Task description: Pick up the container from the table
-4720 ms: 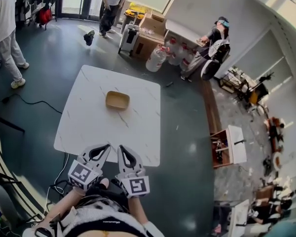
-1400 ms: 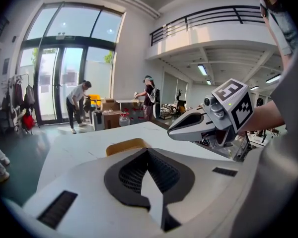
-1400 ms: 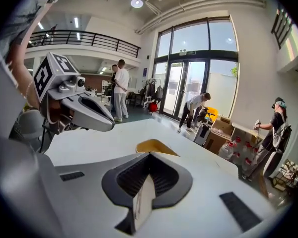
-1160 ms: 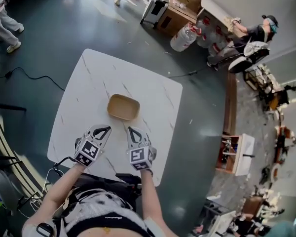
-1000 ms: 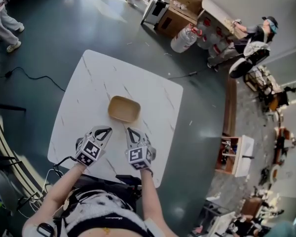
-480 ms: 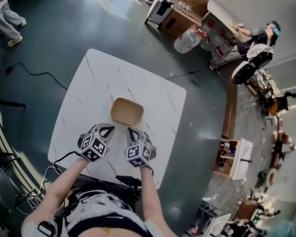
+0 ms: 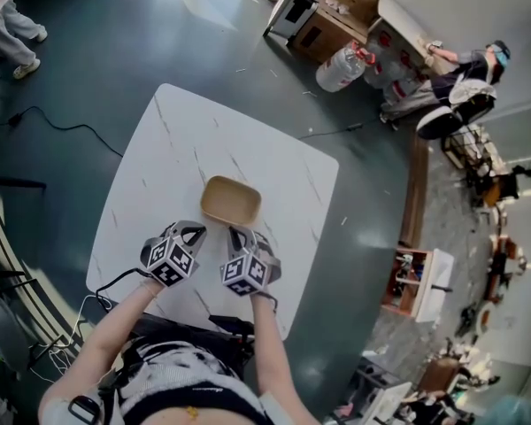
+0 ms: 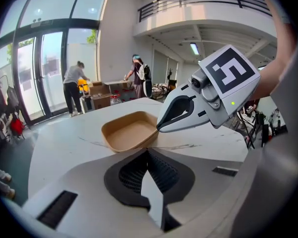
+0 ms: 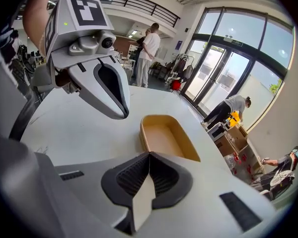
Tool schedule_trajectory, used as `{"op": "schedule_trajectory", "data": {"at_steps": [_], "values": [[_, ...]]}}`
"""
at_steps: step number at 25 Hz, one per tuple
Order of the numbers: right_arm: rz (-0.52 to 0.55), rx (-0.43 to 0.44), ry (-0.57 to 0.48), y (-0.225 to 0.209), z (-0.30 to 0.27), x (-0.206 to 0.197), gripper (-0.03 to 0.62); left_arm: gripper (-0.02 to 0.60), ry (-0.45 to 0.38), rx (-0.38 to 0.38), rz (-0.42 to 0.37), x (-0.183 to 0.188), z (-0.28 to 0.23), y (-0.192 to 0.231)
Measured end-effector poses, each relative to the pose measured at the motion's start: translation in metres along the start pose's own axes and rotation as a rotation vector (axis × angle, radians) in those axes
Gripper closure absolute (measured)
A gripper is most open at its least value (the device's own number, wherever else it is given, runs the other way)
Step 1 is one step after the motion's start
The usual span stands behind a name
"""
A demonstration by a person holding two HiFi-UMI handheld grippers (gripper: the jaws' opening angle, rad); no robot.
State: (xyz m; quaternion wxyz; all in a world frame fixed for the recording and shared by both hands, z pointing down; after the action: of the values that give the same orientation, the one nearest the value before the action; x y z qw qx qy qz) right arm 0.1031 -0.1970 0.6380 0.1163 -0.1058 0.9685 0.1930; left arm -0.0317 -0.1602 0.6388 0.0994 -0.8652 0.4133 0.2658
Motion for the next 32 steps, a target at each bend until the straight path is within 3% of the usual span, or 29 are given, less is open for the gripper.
{"op": "schedule_trajectory", "data": {"at_steps": [9, 23, 32], "values": [[0.048, -0.002, 0.019, -0.002, -0.007, 0.005, 0.589, 0.581, 0.026, 0.013, -0.014, -0.002, -0.005, 0.007], [0.119, -0.022, 0.057, -0.006, -0.016, 0.004, 0.513, 0.581, 0.059, -0.007, -0.019, -0.012, -0.007, -0.003], [0.233, -0.019, 0.114, -0.005, -0.032, 0.011, 0.510, 0.581, 0.071, -0.015, -0.016, -0.020, -0.007, -0.005]]}}
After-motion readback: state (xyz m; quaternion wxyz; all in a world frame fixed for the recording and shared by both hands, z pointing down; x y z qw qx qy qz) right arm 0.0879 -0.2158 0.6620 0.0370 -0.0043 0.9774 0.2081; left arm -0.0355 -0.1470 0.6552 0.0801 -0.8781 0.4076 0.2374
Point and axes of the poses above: the fingertips, and each gripper's own axes: z backward along the fingers, y to its left, x out of its top, the point moved 9 cm from there along z, backward along the fingers, and after that the axes turned 15 degrees about y, right-handed, at the moved point
